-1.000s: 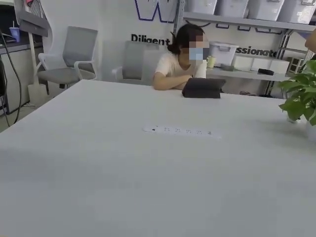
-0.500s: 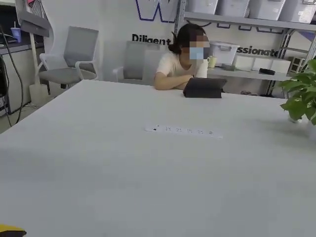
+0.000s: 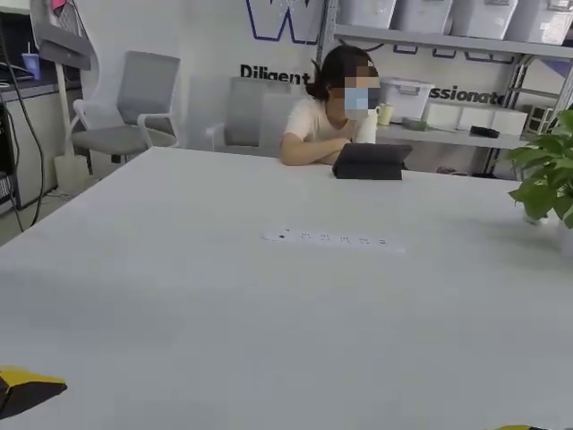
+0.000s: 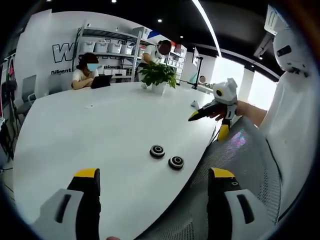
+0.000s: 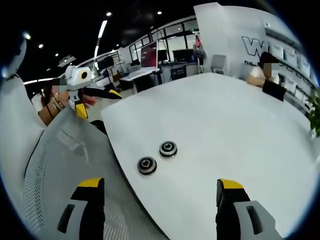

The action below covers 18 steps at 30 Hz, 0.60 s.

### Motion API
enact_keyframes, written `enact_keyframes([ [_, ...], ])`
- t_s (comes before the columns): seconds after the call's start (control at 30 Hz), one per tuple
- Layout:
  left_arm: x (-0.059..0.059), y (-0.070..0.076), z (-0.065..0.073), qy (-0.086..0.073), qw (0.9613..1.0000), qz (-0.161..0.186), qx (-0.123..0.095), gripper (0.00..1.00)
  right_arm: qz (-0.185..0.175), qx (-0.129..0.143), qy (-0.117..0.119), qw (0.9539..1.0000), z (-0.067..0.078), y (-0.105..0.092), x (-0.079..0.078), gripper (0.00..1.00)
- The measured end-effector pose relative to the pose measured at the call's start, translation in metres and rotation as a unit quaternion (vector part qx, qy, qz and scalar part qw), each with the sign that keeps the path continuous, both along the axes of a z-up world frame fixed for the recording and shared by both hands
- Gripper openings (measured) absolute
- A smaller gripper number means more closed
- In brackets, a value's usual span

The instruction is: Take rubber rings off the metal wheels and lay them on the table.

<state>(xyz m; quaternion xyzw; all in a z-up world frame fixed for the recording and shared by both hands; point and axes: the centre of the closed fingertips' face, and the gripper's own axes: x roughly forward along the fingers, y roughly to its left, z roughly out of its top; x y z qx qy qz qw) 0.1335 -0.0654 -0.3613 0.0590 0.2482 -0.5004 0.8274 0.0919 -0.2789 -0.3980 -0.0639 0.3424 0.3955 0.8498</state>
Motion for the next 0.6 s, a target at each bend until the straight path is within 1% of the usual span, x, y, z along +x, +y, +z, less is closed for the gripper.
enact_keyframes([
  [0.2,0.002,-0.005,0.005,-0.01,0.9999,-0.011,0.004,0.87,0.015,0.003,-0.013,0.9998,0.009,0.01,0.008,0.92],
  [0.33,0.003,-0.009,0.01,-0.018,0.9995,-0.023,0.009,0.86,0.03,0.006,-0.031,0.999,0.018,0.019,0.016,0.91],
  [0.37,0.004,-0.011,0.012,-0.022,0.9994,-0.026,0.01,0.87,0.035,0.008,-0.039,0.9986,0.021,0.021,0.018,0.91],
  [0.47,0.006,-0.017,0.019,-0.033,0.9987,-0.037,0.008,0.87,0.046,0.012,-0.046,0.9978,0.025,0.028,0.022,0.91],
  [0.6,0.007,-0.029,0.029,-0.048,0.9971,-0.059,0.005,0.86,0.064,0.016,-0.061,0.996,0.031,0.038,0.027,0.89],
])
